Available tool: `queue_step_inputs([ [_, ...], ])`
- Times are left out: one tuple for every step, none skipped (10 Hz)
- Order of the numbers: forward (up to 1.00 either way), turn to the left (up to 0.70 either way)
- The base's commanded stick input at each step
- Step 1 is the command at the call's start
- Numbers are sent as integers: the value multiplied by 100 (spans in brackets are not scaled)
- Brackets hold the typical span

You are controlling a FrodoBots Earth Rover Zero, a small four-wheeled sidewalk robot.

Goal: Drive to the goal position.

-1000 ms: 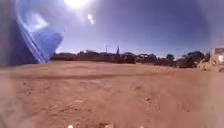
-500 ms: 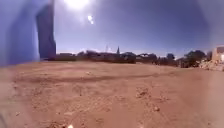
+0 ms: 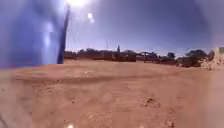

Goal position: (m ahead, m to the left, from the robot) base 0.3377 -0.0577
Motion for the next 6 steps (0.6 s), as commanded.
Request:
queue_step_inputs([
  [70, 0],
  [70, 0],
  [70, 0],
  [70, 0],
  [70, 0],
  [70, 0],
])
